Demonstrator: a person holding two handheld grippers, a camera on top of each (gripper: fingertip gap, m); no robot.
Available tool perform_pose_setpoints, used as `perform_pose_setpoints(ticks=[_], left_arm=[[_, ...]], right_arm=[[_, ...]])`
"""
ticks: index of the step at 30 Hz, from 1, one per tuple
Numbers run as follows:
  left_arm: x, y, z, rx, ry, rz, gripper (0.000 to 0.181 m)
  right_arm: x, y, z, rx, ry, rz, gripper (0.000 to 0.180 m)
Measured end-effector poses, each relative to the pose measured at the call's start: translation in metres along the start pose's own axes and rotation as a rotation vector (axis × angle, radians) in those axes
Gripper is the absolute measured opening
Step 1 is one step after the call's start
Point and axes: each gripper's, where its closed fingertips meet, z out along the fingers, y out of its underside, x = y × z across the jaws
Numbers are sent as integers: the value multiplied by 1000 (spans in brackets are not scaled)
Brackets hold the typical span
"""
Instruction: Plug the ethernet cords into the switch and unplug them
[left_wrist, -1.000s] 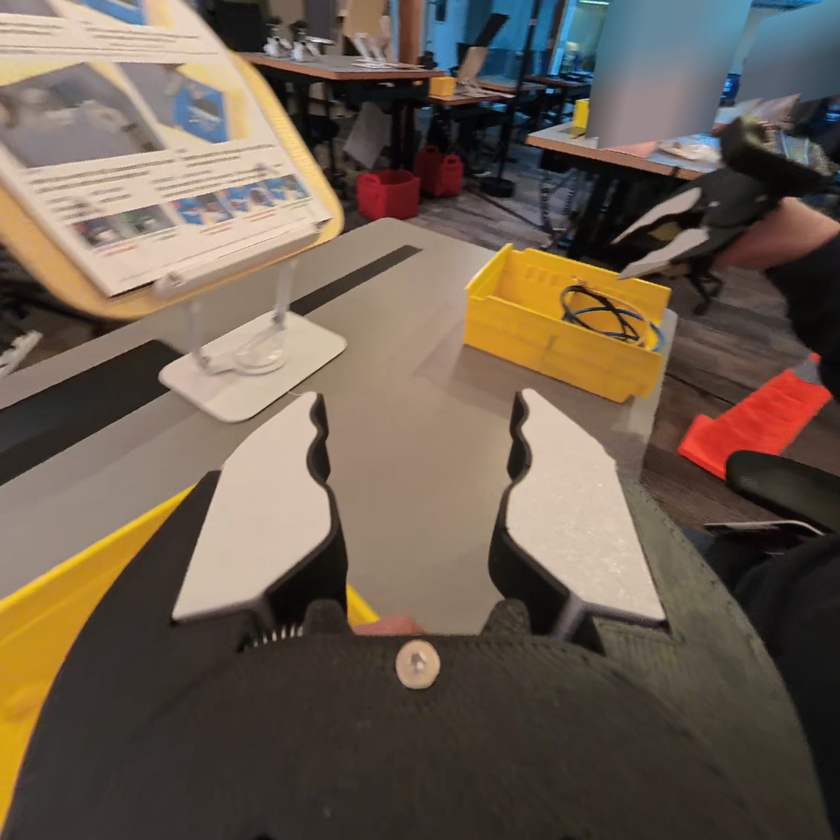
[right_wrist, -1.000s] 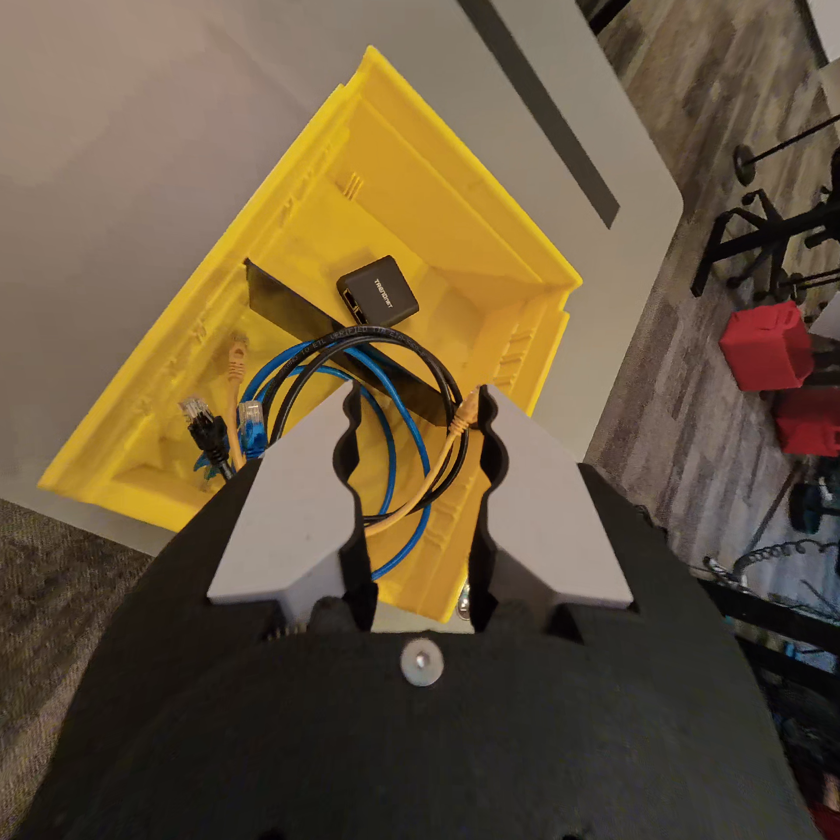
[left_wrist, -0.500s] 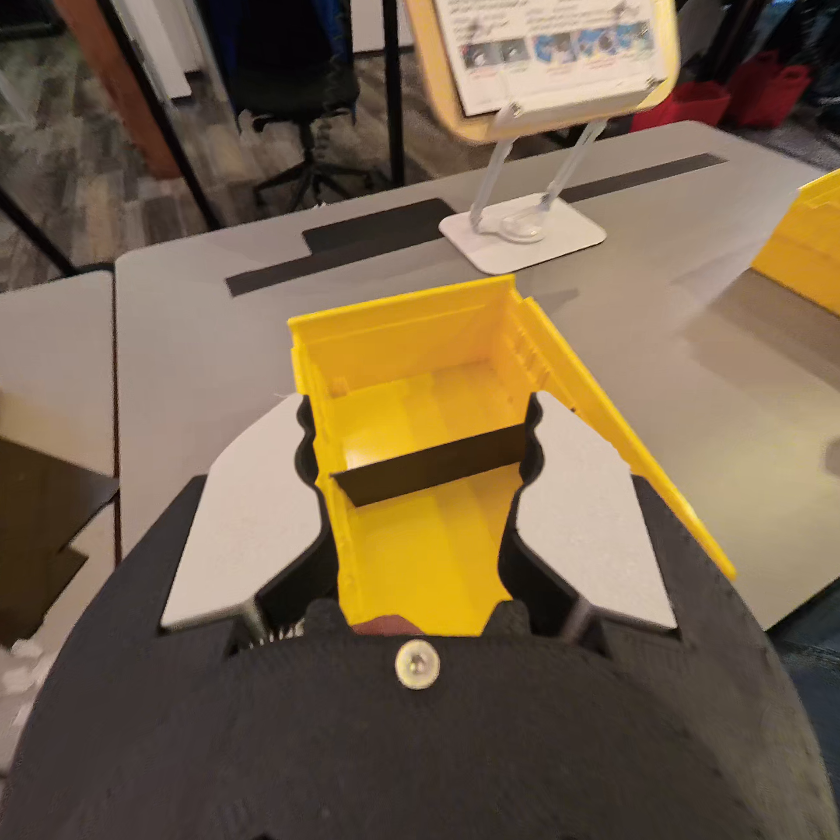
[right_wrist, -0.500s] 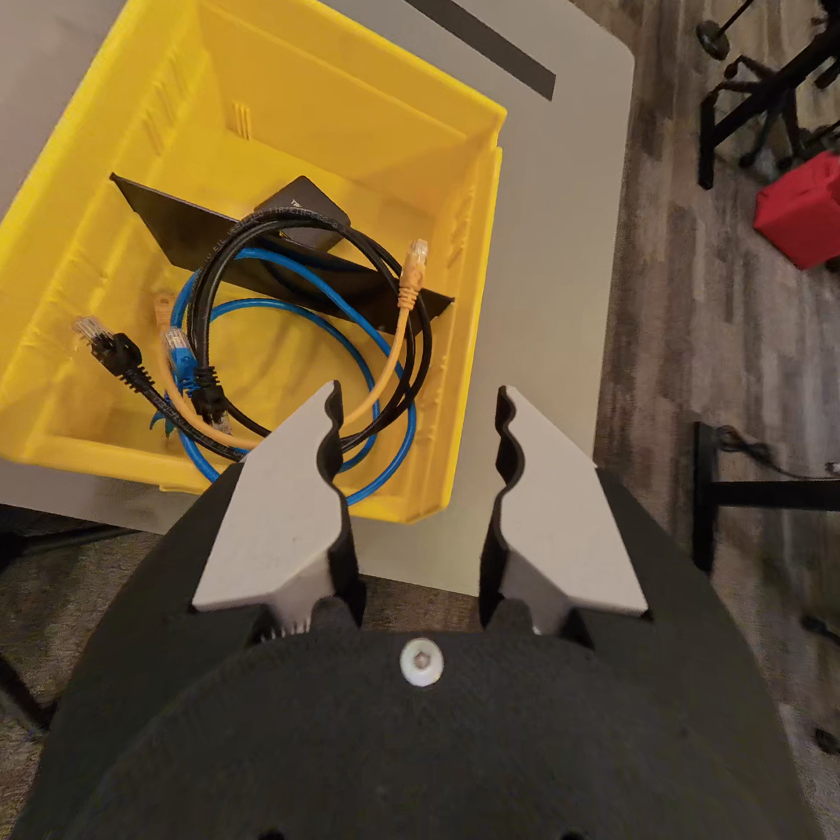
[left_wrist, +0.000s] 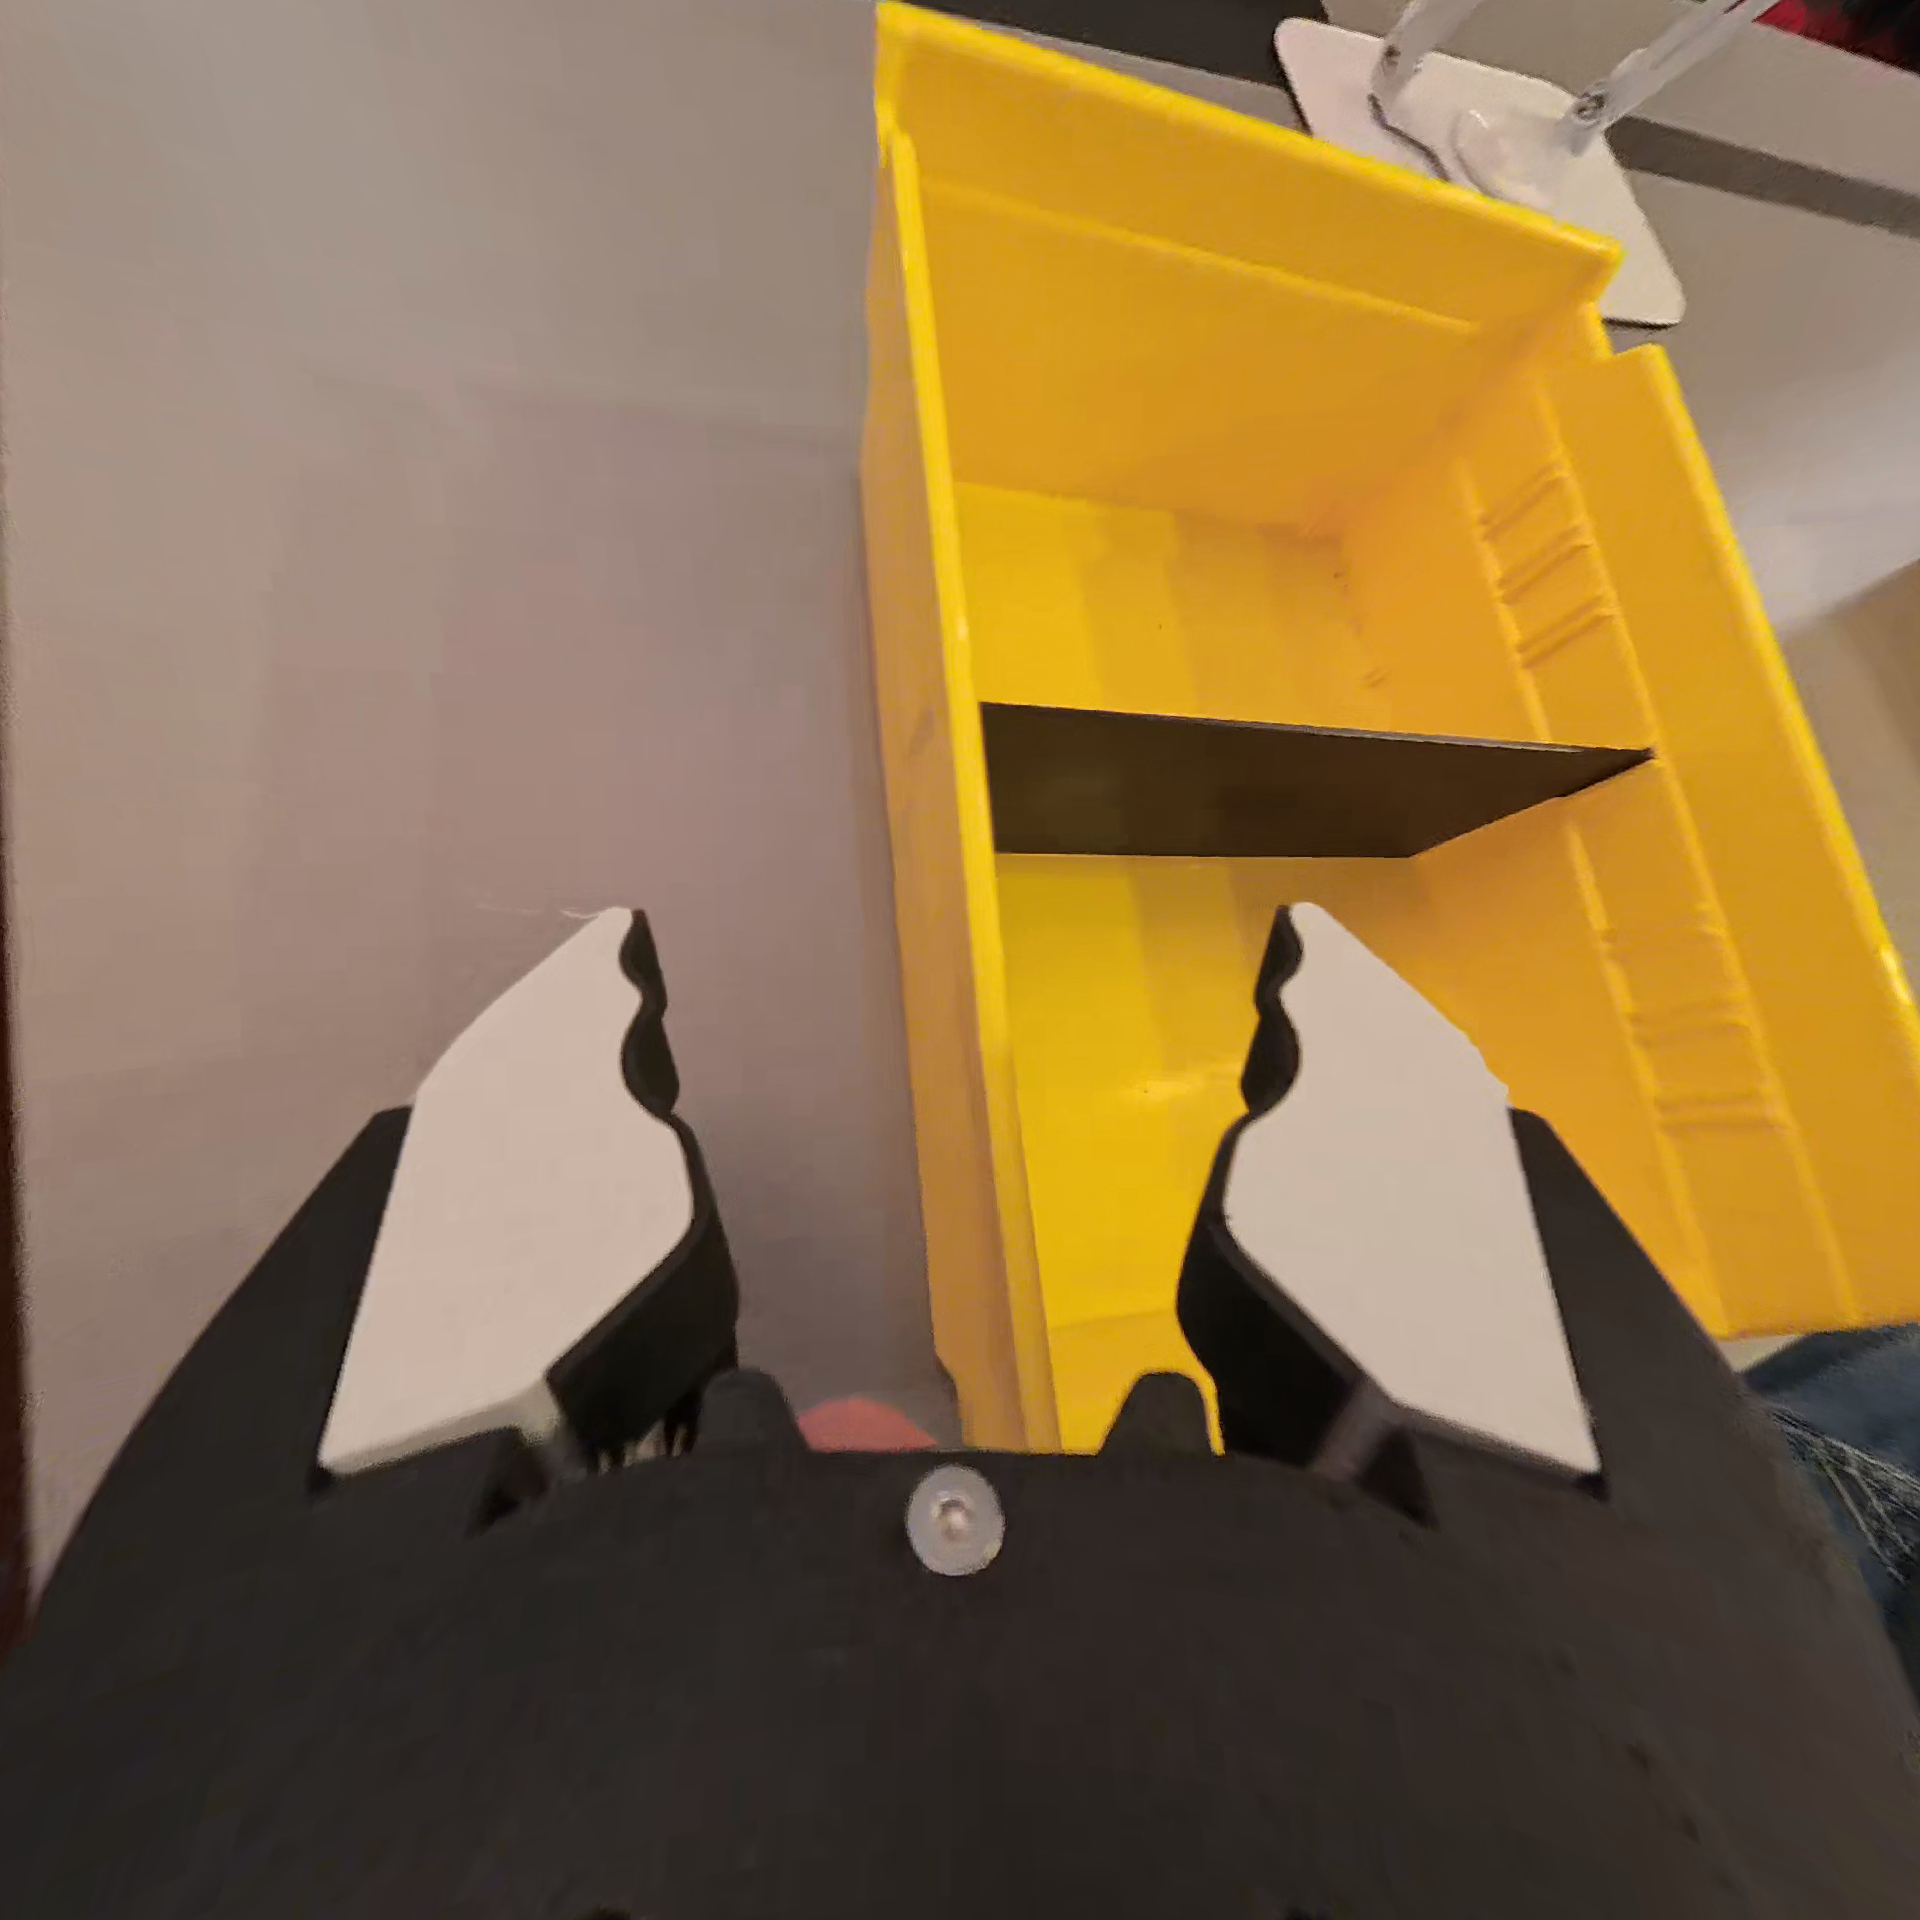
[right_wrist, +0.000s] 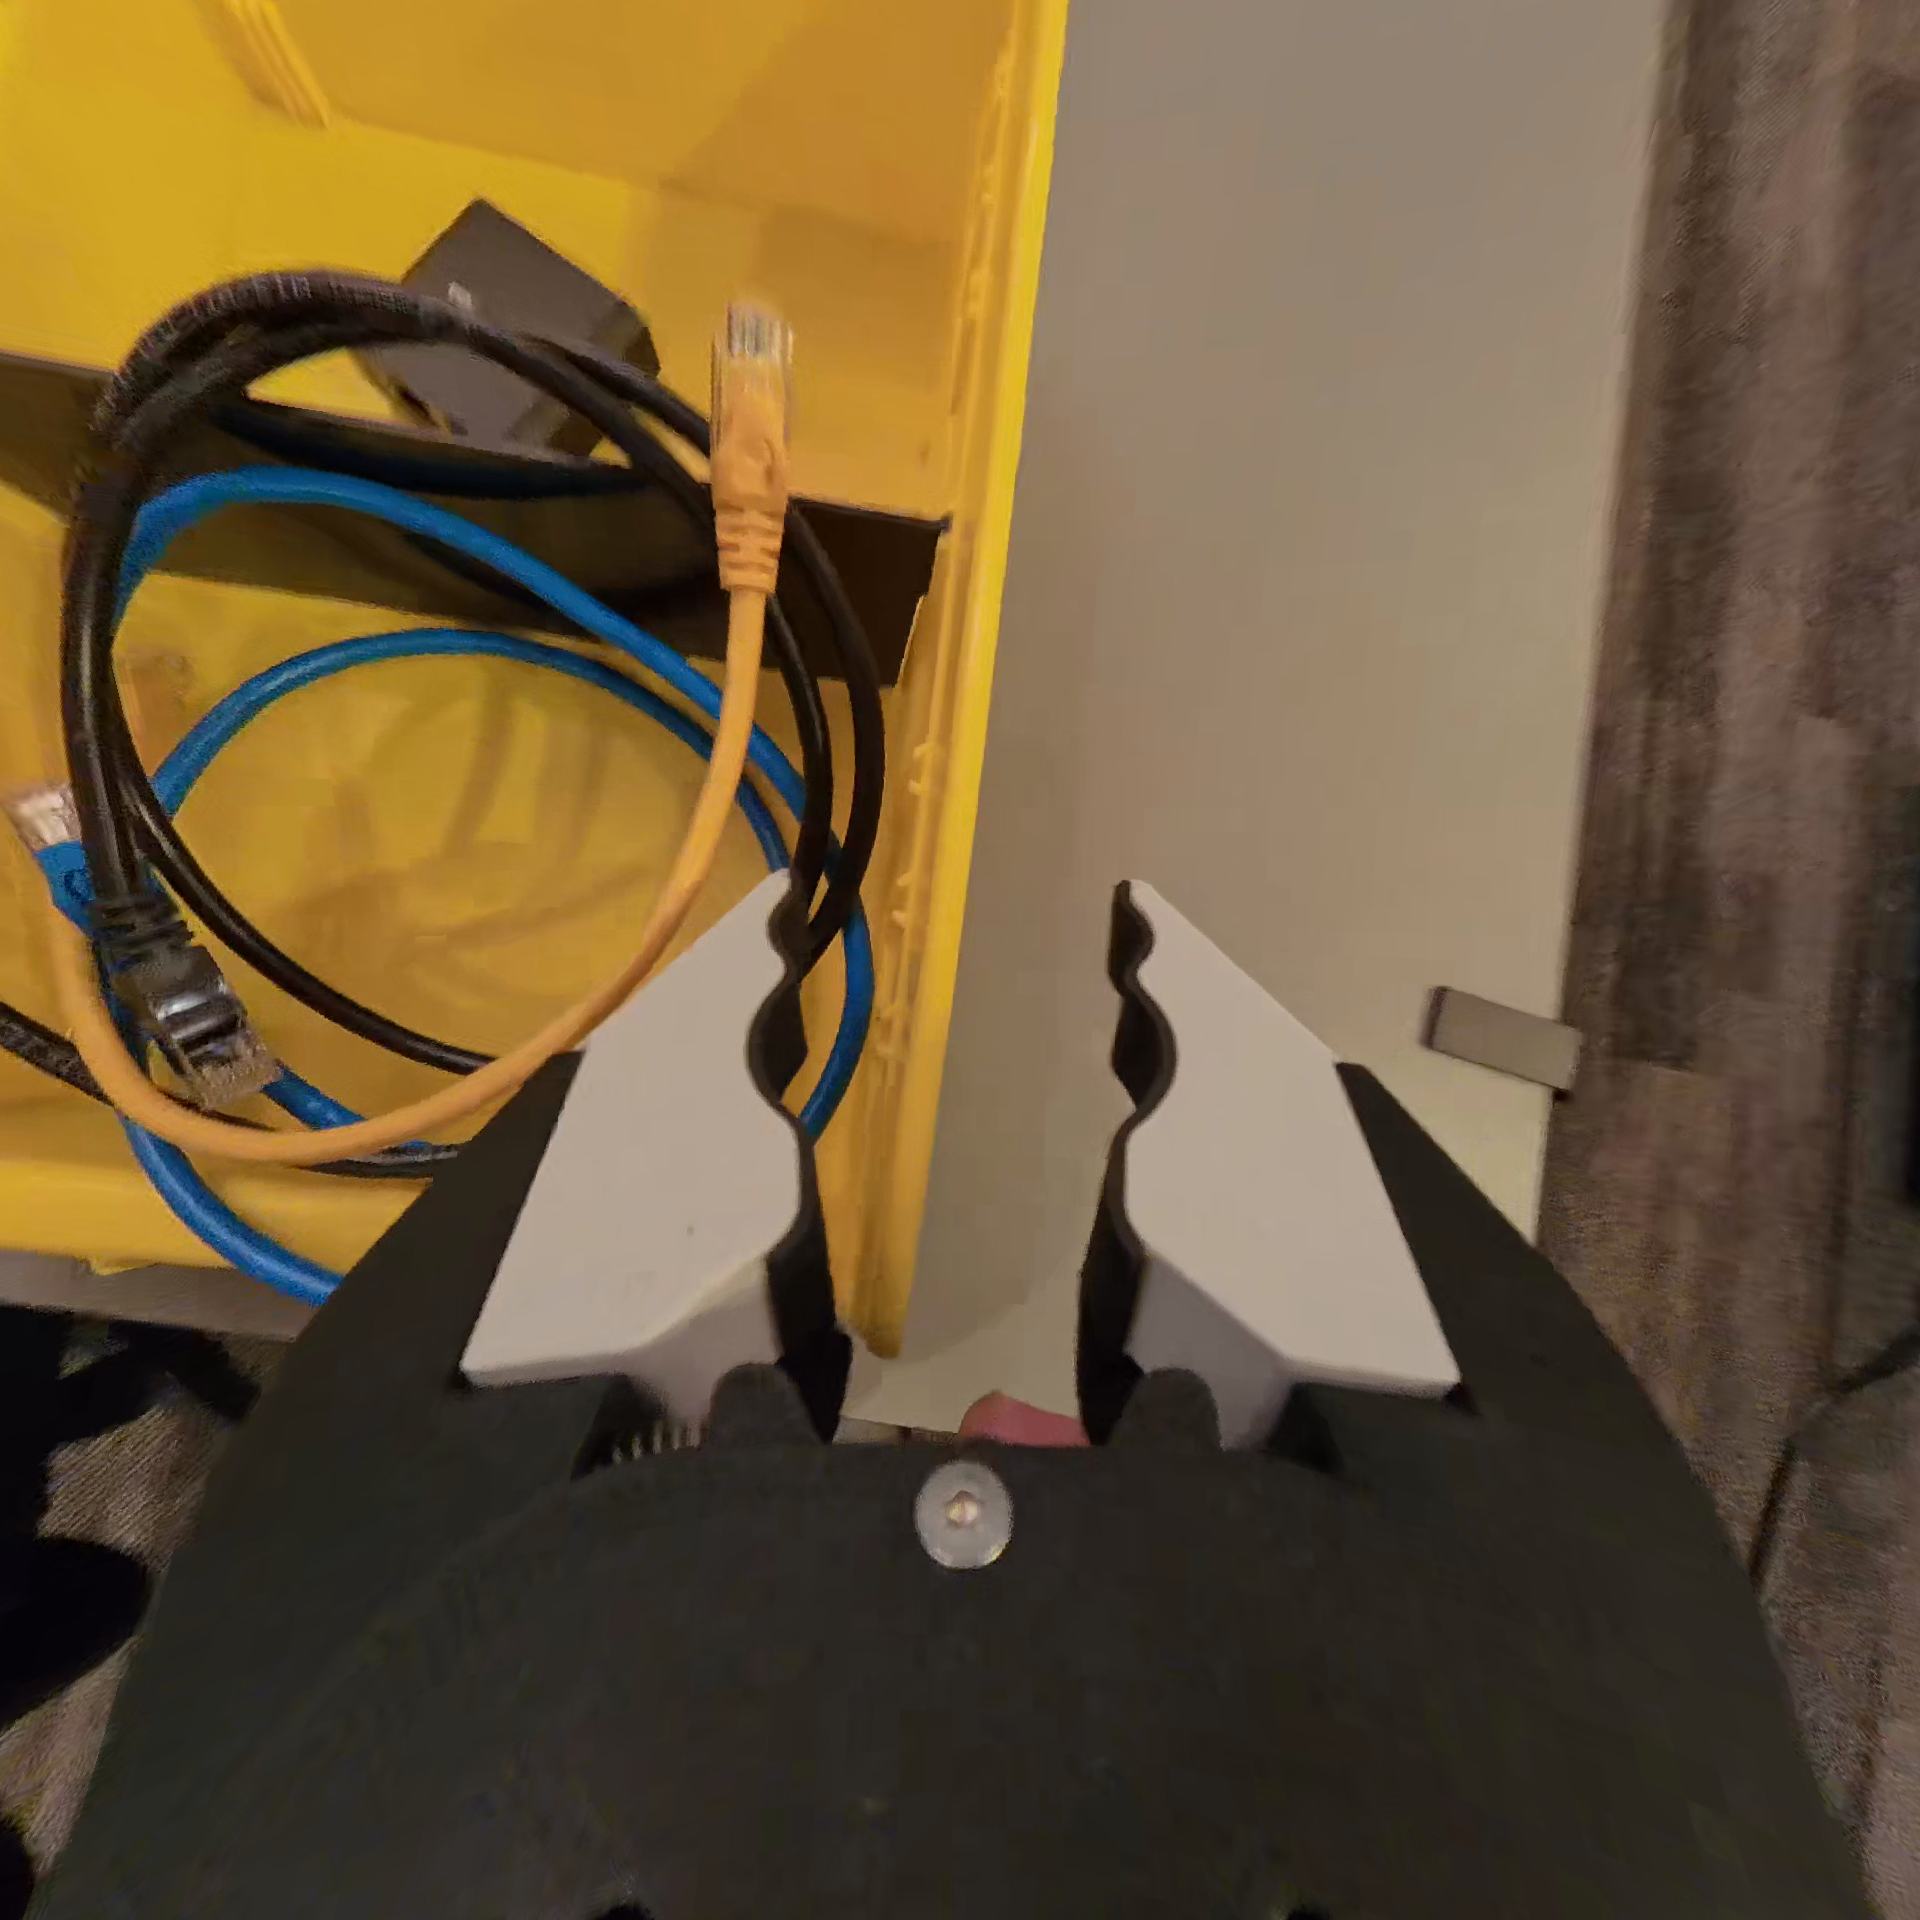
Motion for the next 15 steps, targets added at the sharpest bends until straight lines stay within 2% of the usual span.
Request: perform_pose_setpoints(ticks=[3, 6, 7, 11, 15], left_arm=[[2, 10, 12, -69, 29, 15, 94], [6, 30, 21, -182, 82, 20, 66], [7, 37, 24, -221, 95, 15, 57], [16, 41, 26, -250, 167, -5, 48], [17, 43, 28, -270, 116, 110, 38]], right_arm=[[-10, 10, 10, -38, -80, -5, 39], [-19, 10, 16, -30, -136, 4, 19], [-19, 10, 18, -31, -129, -2, 19], [-23, 4, 21, -28, -138, 9, 18], [-39, -6, 27, -27, -160, -13, 18]])
